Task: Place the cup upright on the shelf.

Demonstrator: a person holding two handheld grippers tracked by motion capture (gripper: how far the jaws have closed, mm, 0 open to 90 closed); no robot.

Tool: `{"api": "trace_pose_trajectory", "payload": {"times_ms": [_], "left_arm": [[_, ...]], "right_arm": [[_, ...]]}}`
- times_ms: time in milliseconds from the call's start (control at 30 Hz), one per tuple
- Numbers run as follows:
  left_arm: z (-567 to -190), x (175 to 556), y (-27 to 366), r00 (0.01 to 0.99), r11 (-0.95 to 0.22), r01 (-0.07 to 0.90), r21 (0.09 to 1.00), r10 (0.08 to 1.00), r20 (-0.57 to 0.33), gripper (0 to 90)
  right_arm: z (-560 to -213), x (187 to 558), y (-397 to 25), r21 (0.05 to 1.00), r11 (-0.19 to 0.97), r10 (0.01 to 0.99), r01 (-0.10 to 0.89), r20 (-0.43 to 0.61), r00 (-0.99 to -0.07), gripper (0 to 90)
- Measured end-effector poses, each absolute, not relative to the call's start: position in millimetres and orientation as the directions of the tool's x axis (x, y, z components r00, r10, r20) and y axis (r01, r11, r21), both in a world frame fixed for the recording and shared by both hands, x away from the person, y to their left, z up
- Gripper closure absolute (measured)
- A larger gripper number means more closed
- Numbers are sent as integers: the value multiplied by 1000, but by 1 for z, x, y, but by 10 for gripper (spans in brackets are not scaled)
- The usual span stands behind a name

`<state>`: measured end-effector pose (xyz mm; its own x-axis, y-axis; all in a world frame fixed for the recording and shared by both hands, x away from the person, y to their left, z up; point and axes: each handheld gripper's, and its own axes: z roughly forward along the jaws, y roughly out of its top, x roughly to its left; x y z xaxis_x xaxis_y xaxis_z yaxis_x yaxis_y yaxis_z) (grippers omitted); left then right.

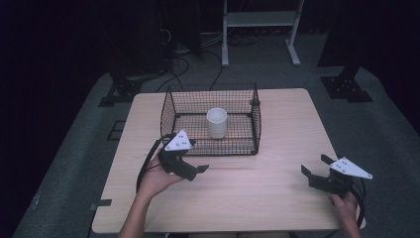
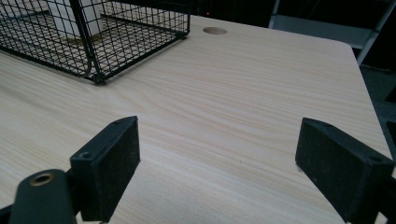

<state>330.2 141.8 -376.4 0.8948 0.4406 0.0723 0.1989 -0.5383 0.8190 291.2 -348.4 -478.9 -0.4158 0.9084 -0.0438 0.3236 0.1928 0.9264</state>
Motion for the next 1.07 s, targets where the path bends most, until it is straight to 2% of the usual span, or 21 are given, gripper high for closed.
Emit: {"api": "trace_pose_trajectory", "payload": {"times_ms": [800, 900, 1067], "left_arm": [[-397, 307, 164, 867, -458, 232, 858, 497, 31, 64], [-400, 306, 165, 857, -490, 242, 837, 512, 52, 64], [-408, 302, 166, 864, -490, 253, 834, 502, 33, 64]], "right_arm": [[-479, 291, -348, 926, 197, 909, 323, -49, -414, 131], [-479, 291, -348, 926, 198, 909, 322, -51, -413, 131], [-479, 290, -347, 926, 201, 909, 320, -54, -414, 131]]}}
